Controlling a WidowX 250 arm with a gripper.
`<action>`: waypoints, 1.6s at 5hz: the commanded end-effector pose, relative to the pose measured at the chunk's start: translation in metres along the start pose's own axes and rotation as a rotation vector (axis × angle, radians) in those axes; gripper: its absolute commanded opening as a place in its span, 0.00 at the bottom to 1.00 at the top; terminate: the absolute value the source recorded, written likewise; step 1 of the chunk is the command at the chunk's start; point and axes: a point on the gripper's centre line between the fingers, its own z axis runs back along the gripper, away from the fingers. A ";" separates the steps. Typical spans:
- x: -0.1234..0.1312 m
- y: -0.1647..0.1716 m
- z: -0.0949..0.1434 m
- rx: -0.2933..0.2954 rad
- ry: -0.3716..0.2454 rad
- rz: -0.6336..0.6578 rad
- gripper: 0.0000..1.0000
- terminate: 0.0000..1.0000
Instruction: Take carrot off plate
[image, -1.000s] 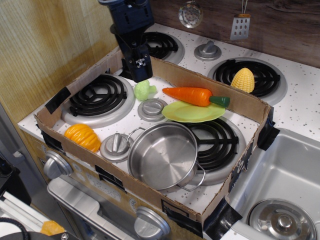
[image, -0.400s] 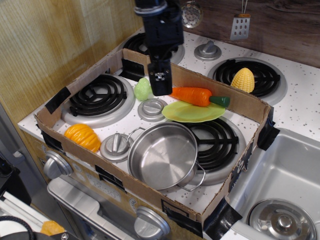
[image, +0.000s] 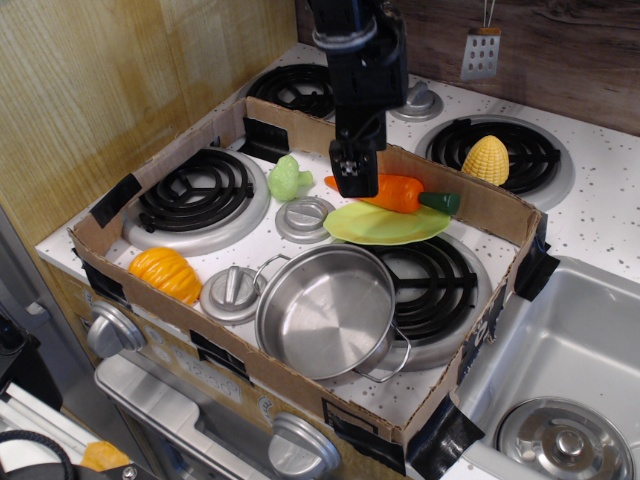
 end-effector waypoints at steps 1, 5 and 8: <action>0.007 0.006 -0.001 0.039 -0.045 -0.173 1.00 0.00; 0.003 0.016 -0.013 -0.004 -0.120 -0.435 1.00 0.00; -0.010 0.010 -0.039 0.007 -0.188 -0.432 1.00 0.00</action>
